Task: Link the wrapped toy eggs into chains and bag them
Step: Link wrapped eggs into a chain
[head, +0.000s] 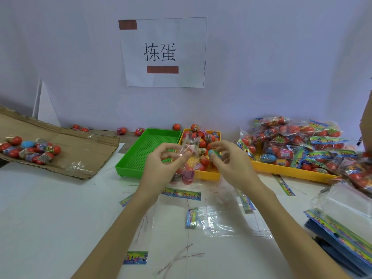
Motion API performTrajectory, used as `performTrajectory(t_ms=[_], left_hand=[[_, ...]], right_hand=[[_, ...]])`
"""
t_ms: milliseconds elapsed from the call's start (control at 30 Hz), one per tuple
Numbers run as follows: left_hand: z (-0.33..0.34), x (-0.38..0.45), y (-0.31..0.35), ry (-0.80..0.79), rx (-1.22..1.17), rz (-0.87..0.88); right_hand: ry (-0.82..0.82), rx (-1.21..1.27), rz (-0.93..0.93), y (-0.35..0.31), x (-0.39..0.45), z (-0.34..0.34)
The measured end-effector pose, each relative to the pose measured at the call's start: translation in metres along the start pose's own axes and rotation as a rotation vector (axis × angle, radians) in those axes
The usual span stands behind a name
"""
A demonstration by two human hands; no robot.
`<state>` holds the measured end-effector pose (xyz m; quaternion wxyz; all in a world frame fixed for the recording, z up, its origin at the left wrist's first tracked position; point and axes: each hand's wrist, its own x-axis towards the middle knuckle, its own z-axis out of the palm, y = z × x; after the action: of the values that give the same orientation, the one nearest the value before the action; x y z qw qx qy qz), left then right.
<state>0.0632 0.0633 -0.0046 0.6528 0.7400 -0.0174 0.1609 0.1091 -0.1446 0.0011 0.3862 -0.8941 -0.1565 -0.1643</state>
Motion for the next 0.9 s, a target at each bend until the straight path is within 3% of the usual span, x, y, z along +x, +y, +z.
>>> performTrajectory(t_ms=[200, 367, 533, 633, 900], left_hand=[[0.005, -0.001, -0.002, -0.045, 0.021, 0.051], [0.008, -0.001, -0.004, -0.083, 0.125, 0.208], [0.009, -0.005, -0.003, -0.169, 0.195, 0.322], [0.009, -0.005, -0.003, -0.177, 0.147, 0.285], [0.008, -0.006, -0.001, -0.190, 0.085, 0.235]], right_hand=[[0.121, 0.465, 0.054, -0.021, 0.001, -0.006], [0.196, 0.633, -0.110, -0.045, -0.007, -0.011], [0.196, 0.430, -0.274, -0.049, -0.012, 0.001], [0.190, 0.272, -0.320, -0.043, -0.012, 0.007], [0.153, 0.143, -0.409, -0.040, -0.012, 0.012]])
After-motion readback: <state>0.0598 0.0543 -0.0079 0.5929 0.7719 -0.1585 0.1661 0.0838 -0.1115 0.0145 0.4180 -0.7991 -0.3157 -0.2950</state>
